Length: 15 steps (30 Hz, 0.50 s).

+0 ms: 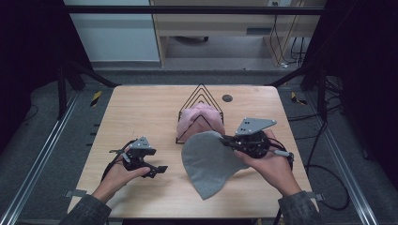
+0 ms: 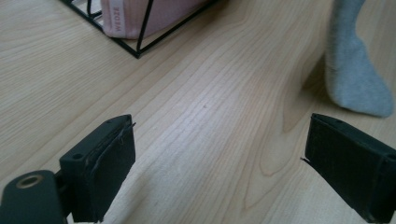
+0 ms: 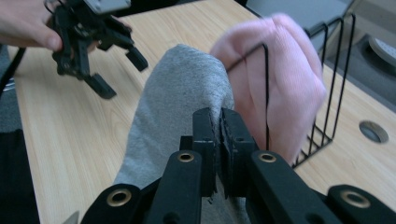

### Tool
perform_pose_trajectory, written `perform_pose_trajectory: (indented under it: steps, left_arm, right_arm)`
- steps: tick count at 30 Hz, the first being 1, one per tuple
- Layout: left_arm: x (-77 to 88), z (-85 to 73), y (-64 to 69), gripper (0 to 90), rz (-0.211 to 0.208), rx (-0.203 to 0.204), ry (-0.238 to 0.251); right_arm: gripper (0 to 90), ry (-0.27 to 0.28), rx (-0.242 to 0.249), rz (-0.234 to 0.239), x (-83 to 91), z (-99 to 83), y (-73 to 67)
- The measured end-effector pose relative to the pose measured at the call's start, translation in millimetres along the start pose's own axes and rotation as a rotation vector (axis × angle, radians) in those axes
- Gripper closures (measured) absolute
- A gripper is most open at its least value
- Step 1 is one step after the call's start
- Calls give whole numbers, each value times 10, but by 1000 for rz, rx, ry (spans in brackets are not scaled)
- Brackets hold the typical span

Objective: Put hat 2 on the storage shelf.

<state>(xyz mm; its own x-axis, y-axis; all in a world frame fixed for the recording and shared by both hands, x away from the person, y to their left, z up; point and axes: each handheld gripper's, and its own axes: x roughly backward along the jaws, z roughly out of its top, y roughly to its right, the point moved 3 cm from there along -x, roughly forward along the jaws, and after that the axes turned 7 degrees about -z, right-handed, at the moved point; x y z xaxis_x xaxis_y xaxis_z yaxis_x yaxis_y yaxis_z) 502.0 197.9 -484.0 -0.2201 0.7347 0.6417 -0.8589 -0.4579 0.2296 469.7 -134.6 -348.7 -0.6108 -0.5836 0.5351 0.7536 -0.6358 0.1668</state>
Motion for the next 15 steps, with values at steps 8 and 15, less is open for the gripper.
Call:
perform_pose_trajectory:
  steps: [8,15]
  left_arm:
    - [-5,34,59,86,-43,-23,27]
    - [-7,36,68,86,-49,-28,27]
  right_arm:
    - [859,41,33,38,-84,276,-120]
    - [859,47,56,57,-178,437,-209]
